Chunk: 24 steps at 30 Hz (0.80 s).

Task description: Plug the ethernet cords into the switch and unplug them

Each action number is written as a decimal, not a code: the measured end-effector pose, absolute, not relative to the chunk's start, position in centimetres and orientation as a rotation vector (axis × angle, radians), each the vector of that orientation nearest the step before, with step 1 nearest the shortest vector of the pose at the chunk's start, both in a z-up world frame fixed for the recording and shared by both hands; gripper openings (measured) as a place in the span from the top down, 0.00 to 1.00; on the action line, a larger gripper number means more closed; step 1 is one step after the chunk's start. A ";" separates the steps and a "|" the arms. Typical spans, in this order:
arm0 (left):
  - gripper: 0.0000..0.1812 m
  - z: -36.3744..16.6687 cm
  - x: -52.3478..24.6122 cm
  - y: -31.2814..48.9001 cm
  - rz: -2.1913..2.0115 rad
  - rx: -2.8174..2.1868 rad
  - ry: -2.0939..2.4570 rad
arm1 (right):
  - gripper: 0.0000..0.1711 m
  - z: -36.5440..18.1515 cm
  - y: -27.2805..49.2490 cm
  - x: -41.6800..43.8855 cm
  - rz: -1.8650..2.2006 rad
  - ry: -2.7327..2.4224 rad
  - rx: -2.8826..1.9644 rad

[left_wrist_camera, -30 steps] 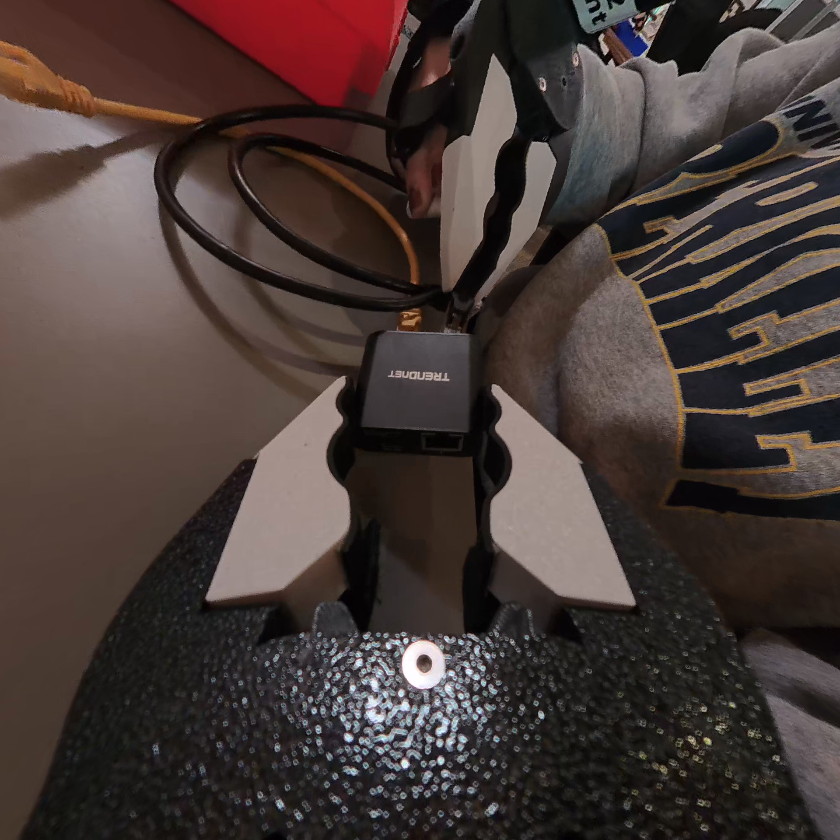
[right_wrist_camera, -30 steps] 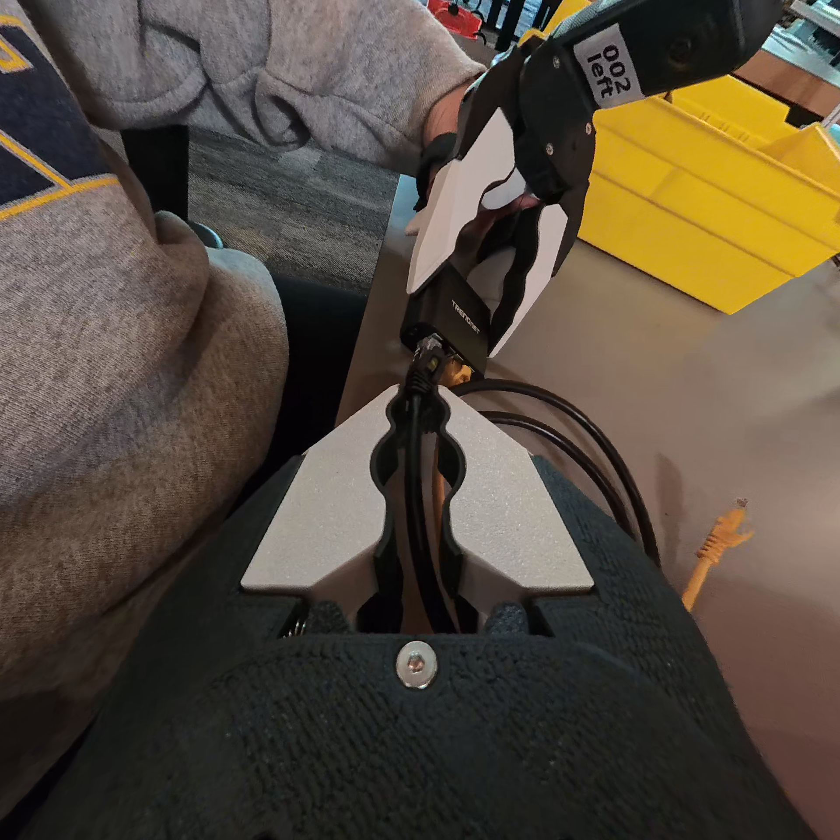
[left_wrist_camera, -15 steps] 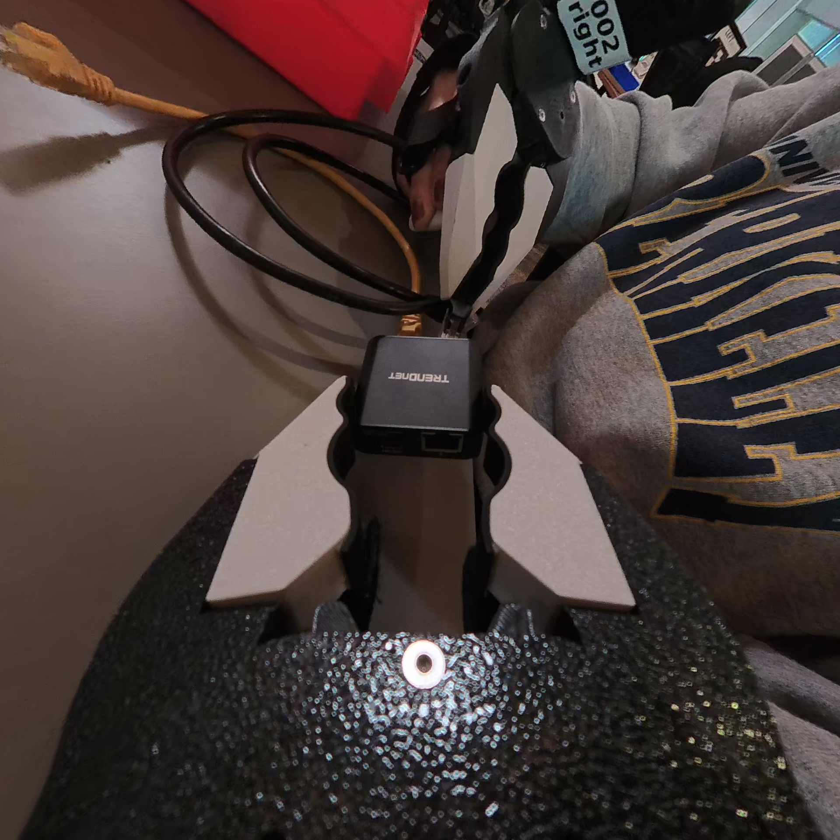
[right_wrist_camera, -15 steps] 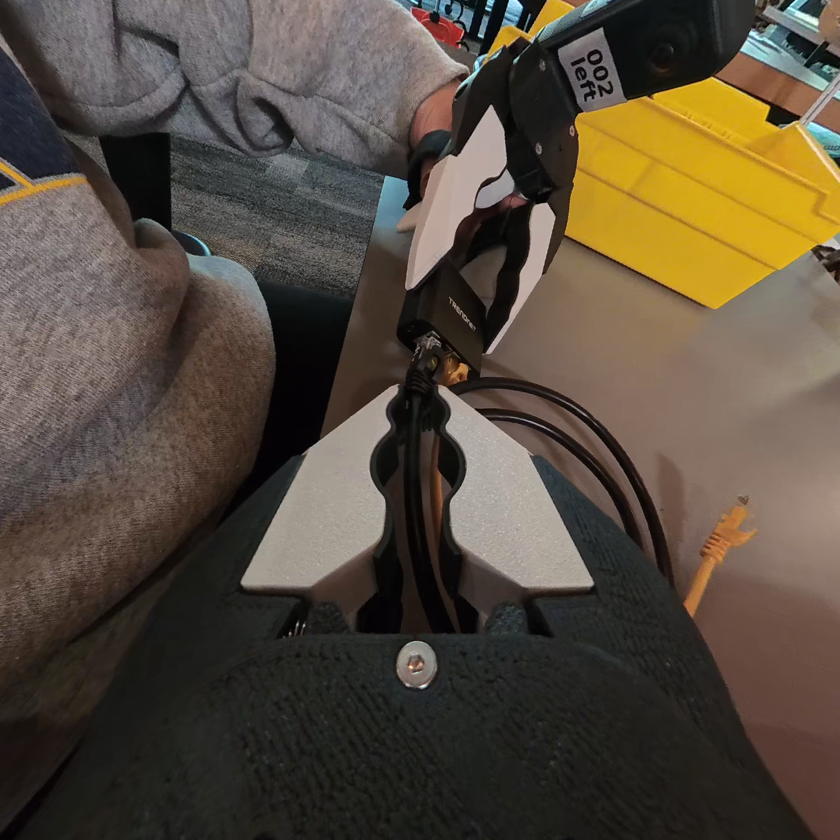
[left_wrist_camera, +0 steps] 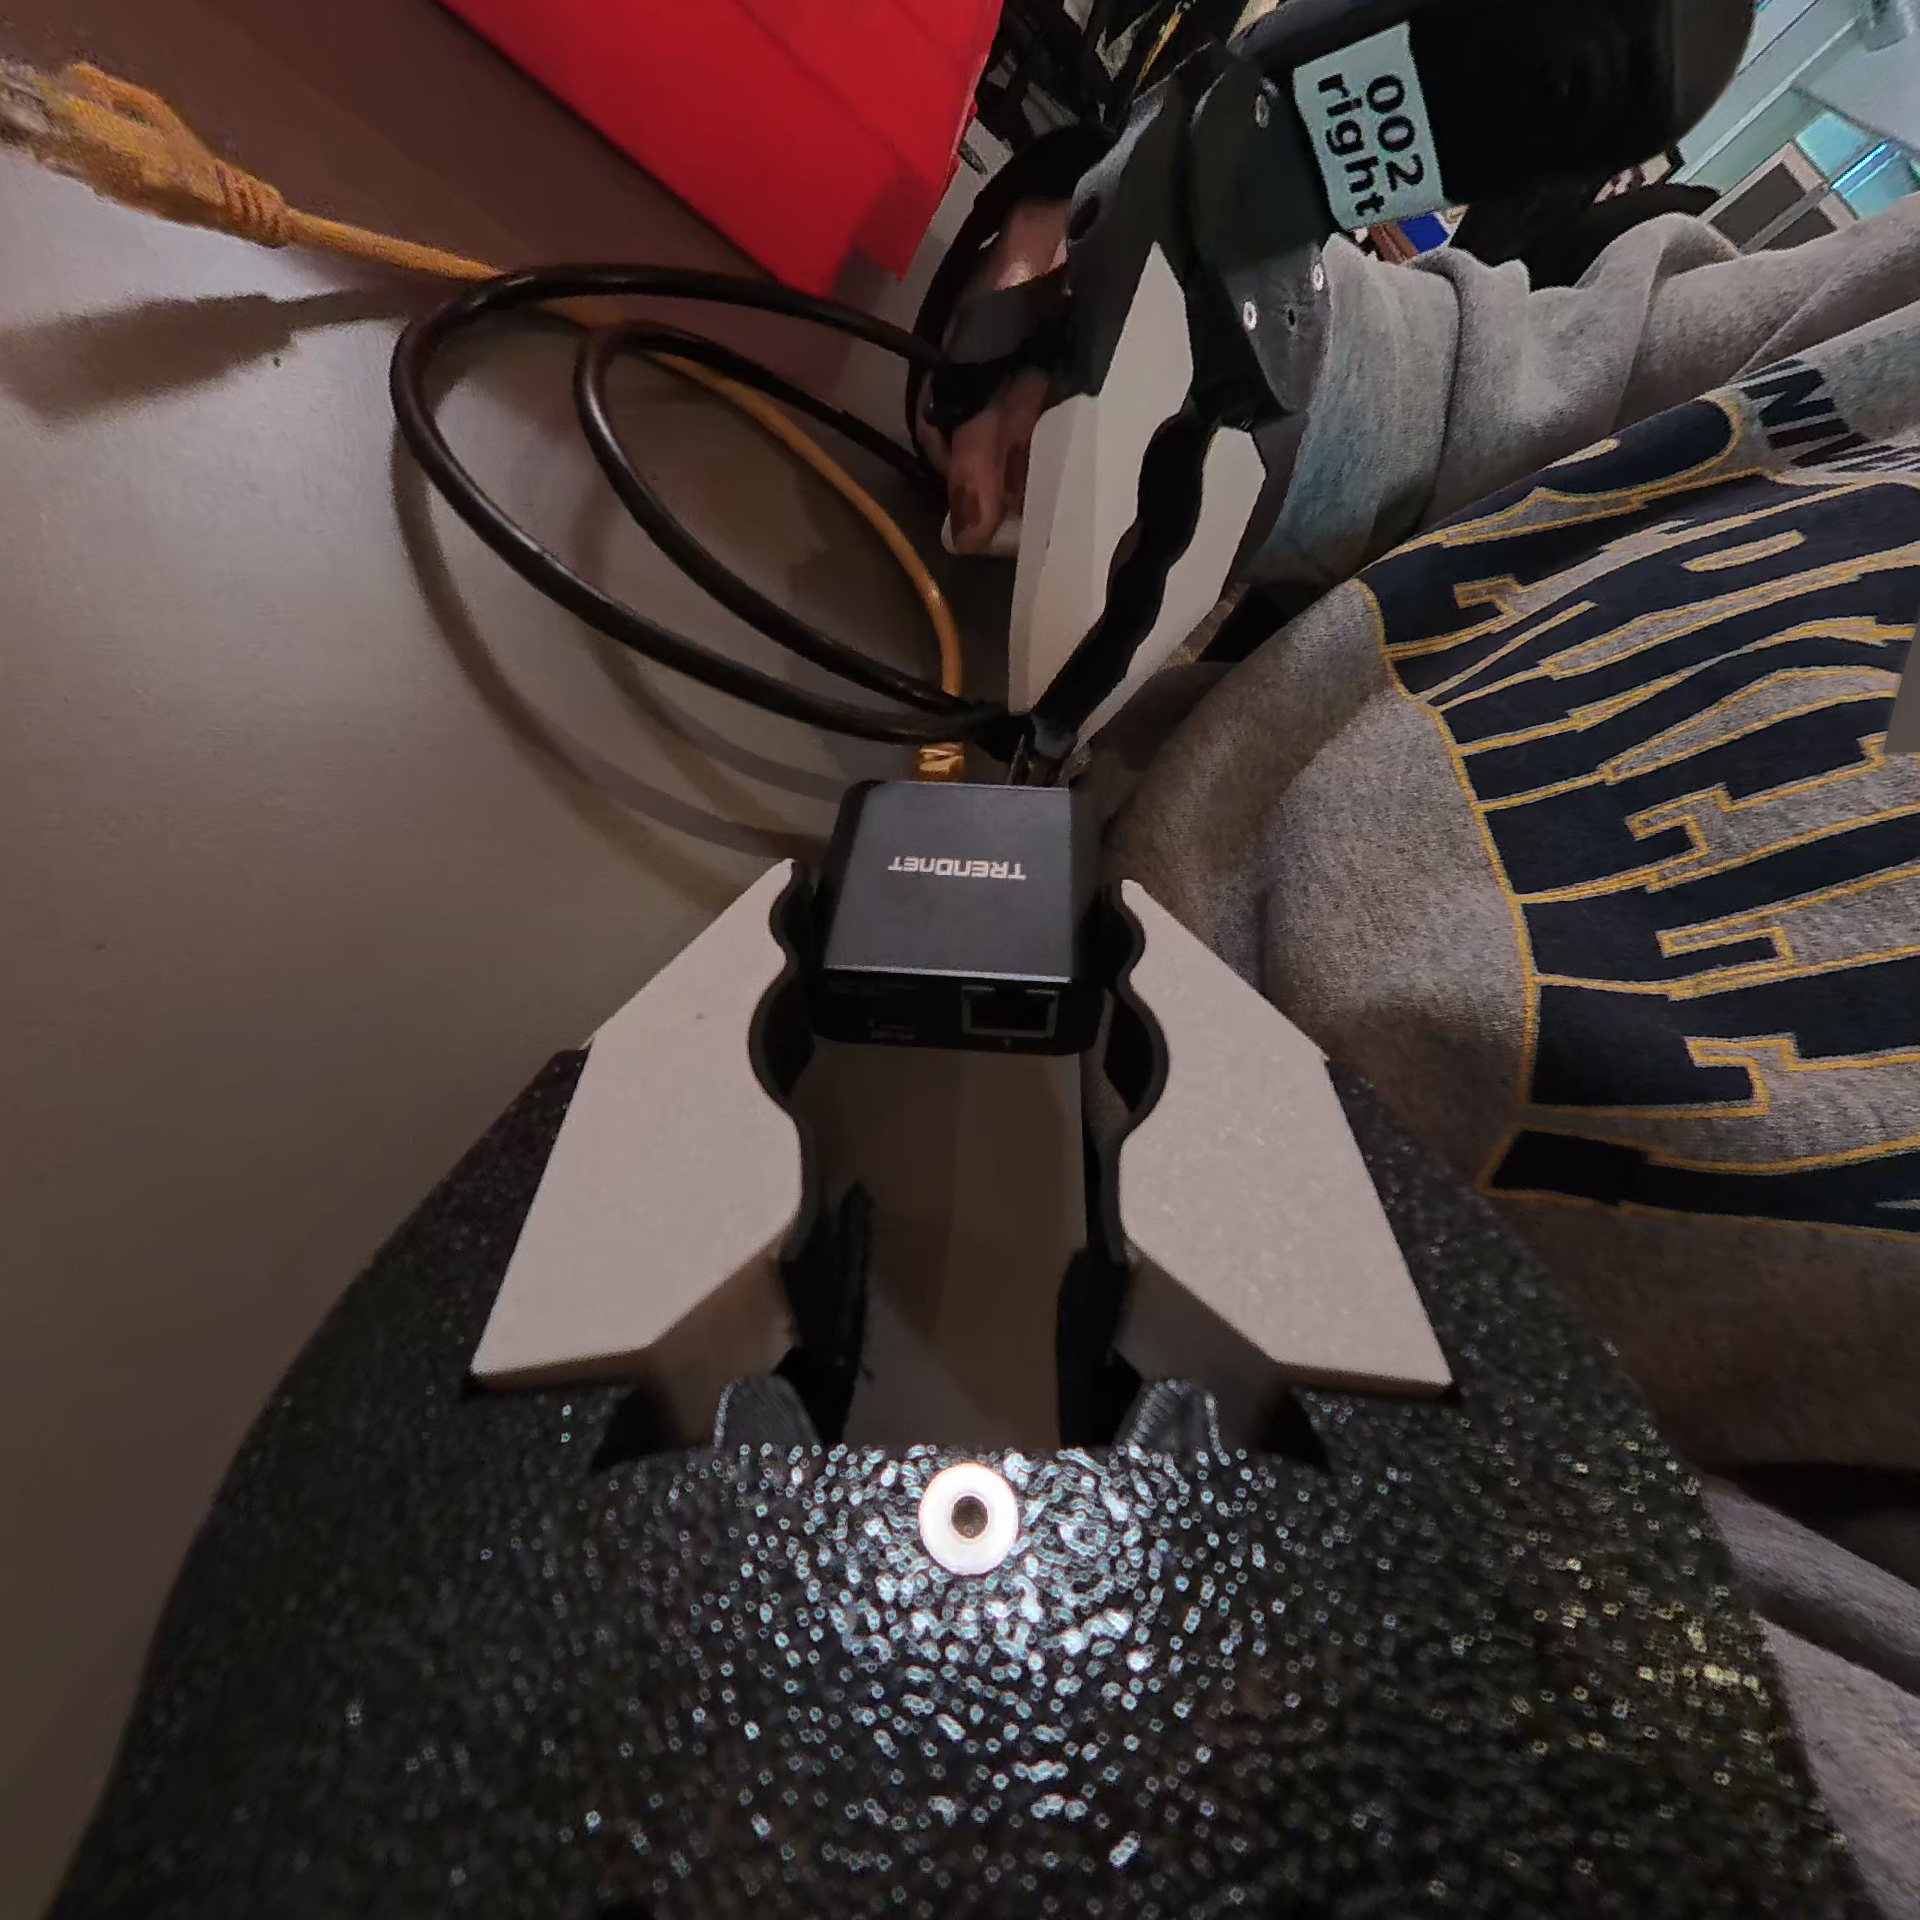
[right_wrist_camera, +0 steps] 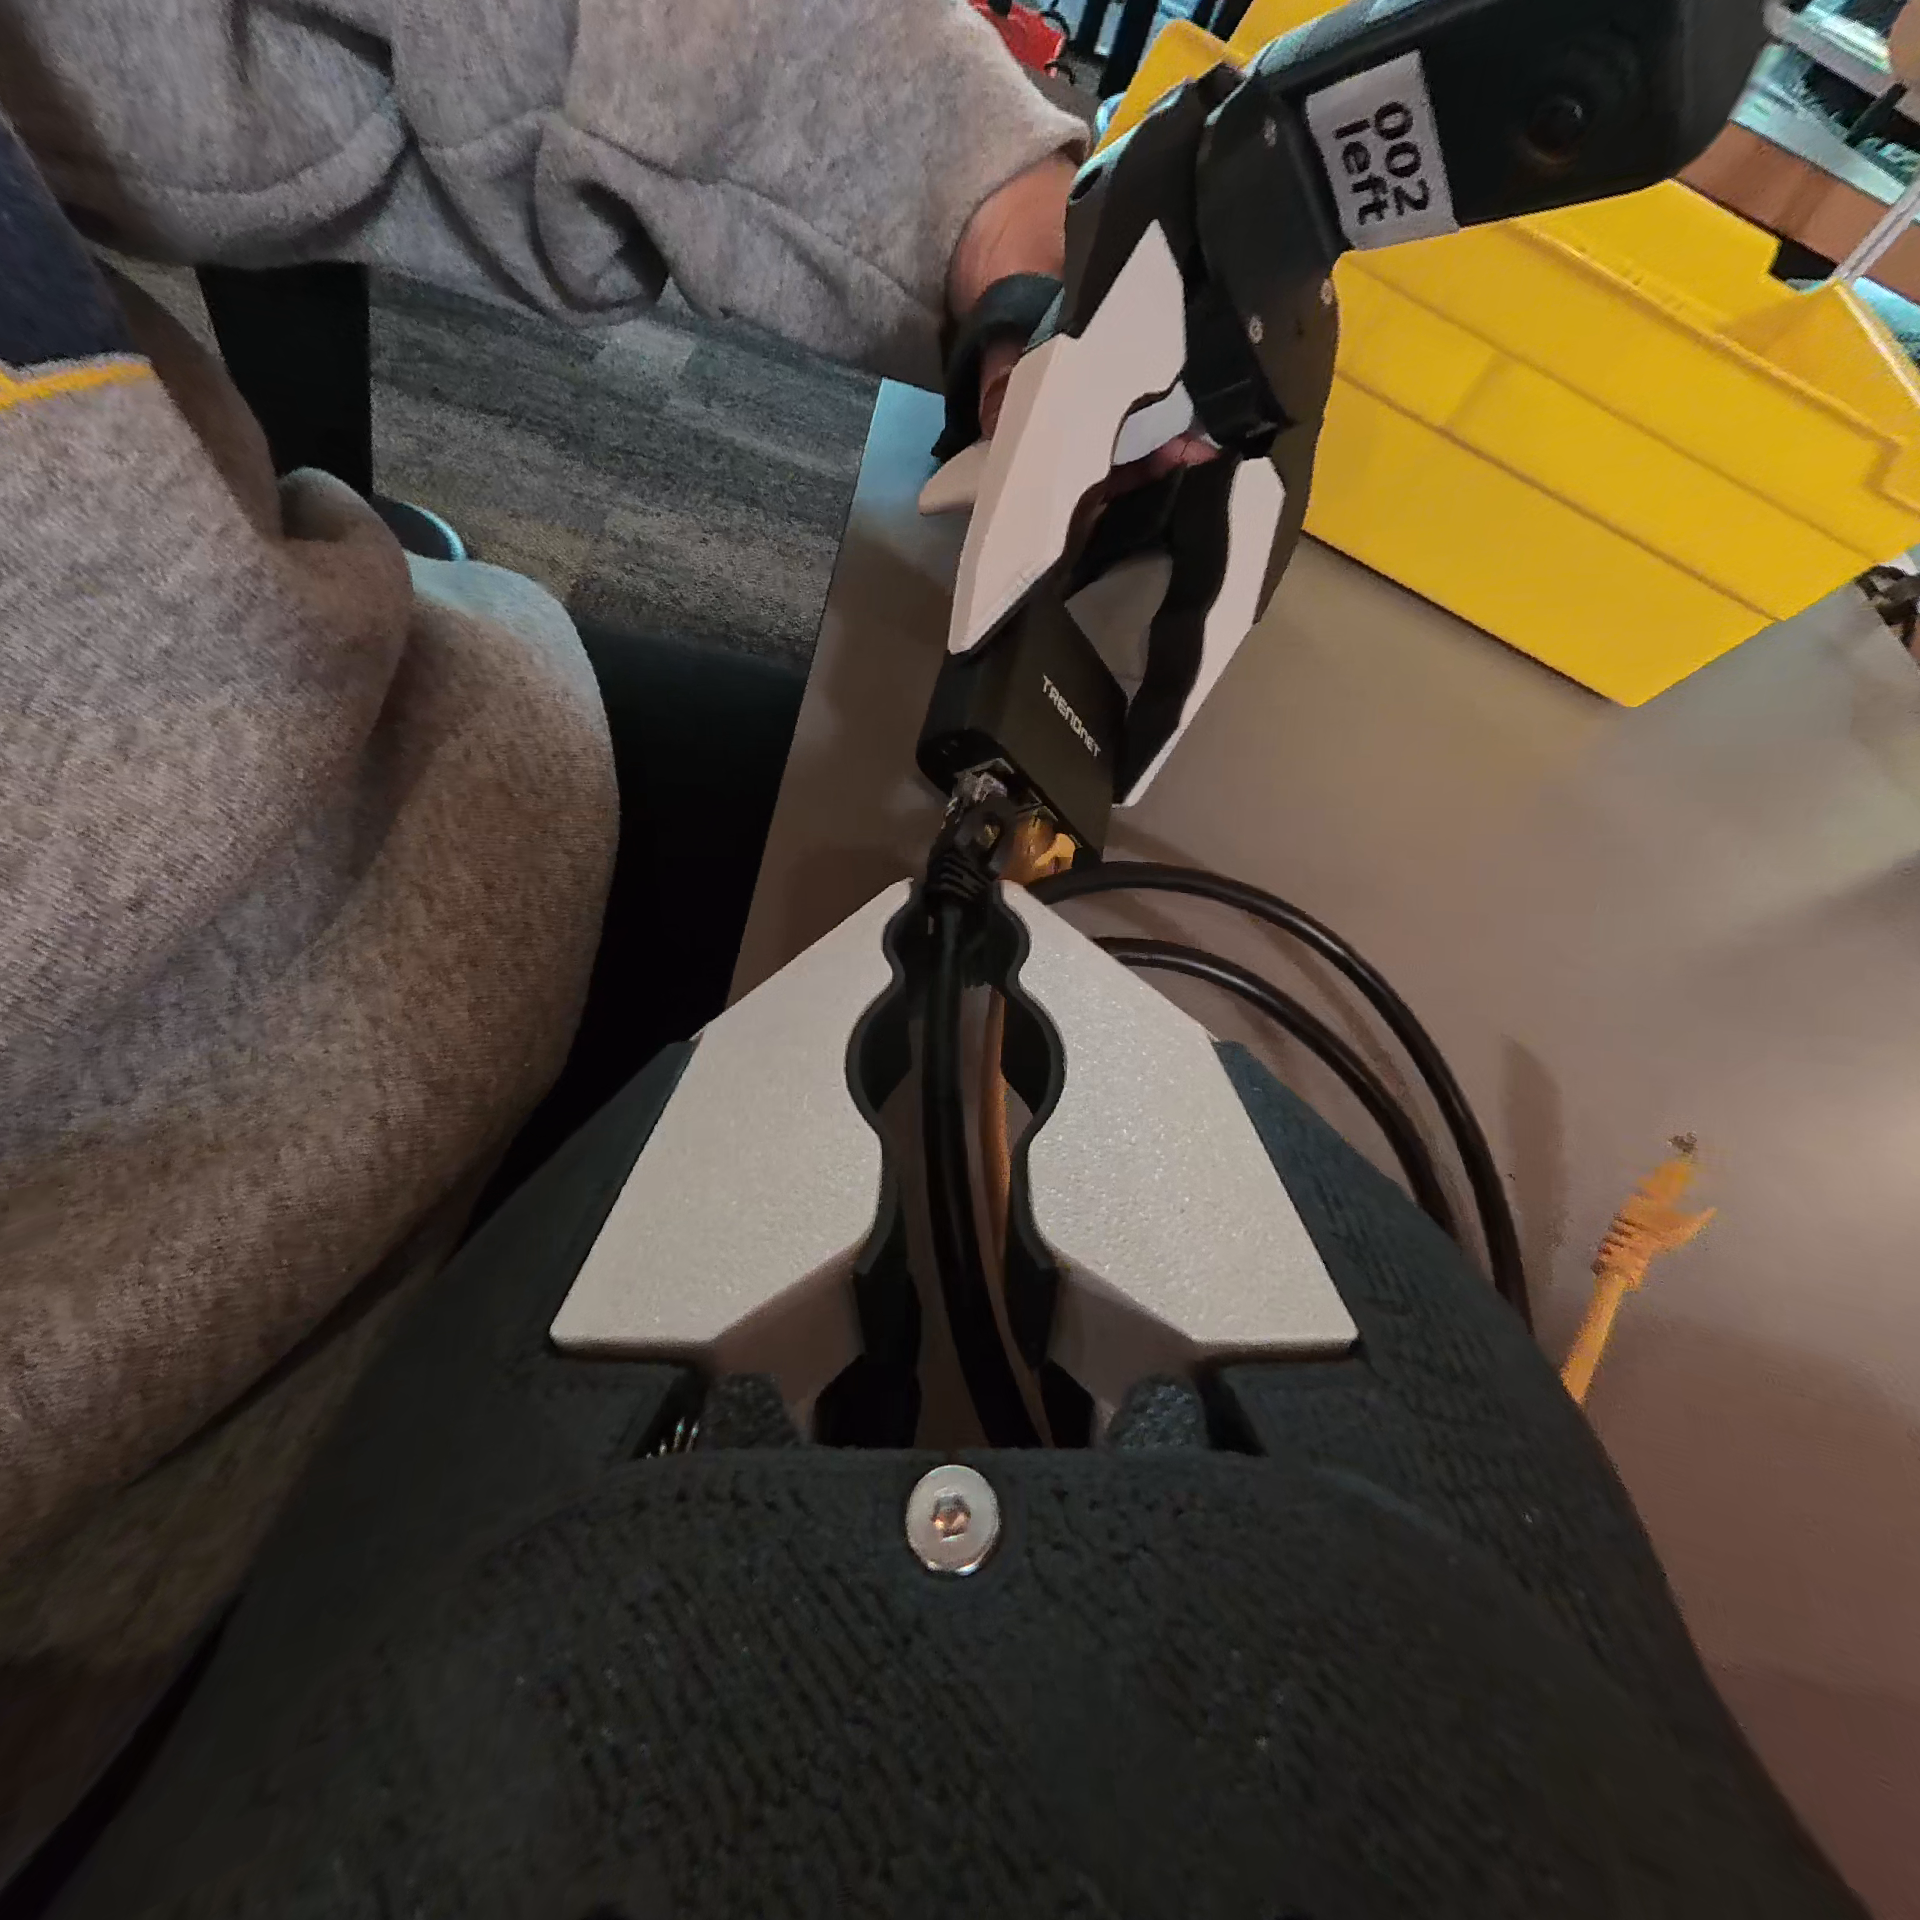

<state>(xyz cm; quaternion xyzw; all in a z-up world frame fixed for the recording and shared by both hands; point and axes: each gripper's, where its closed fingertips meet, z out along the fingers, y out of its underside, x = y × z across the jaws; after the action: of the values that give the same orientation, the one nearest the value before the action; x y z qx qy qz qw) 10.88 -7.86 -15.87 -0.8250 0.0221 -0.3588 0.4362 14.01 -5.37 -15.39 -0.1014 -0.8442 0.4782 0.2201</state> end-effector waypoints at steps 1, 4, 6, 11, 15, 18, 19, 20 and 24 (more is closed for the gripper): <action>0.71 -15.8 10.9 -7.9 -0.895 -2.050 0.053 | 0.95 -15.1 -5.3 13.8 1.342 -2.315 -0.307; 0.71 -15.8 10.8 -7.8 -0.898 -2.050 0.049 | 0.95 -14.8 -5.2 13.5 1.387 -2.313 -0.364; 0.71 -15.9 10.8 -7.8 -0.896 -2.052 0.046 | 0.95 -14.9 -5.3 13.5 1.378 -2.317 -0.367; 0.72 -16.0 10.5 -7.8 -0.862 -2.059 0.030 | 0.95 -15.0 -5.5 13.0 1.341 -2.302 -0.403; 0.74 -16.0 10.4 -7.8 -0.866 -2.056 0.013 | 0.96 -14.1 -5.6 12.5 1.415 -2.243 -0.509; 0.74 -15.9 10.4 -7.8 -0.867 -2.054 0.010 | 0.95 -14.2 -5.8 12.6 1.405 -2.253 -0.488; 0.74 -15.9 10.3 -7.8 -0.861 -2.053 0.006 | 0.95 -14.4 -5.7 12.6 1.380 -2.255 -0.473; 0.74 -15.9 10.2 -7.8 -0.851 -2.051 0.003 | 0.95 -14.5 -5.7 12.6 1.361 -2.255 -0.469; 0.71 -16.1 9.8 -8.0 -0.696 -2.092 0.042 | 0.95 -14.9 -5.8 12.1 1.339 -2.274 -0.498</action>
<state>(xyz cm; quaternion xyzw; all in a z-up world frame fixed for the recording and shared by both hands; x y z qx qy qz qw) 9.82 -8.04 -16.15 -0.8465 0.0168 -0.2817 0.4514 12.13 -5.81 -14.86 -0.1806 -0.8248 0.4858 0.2260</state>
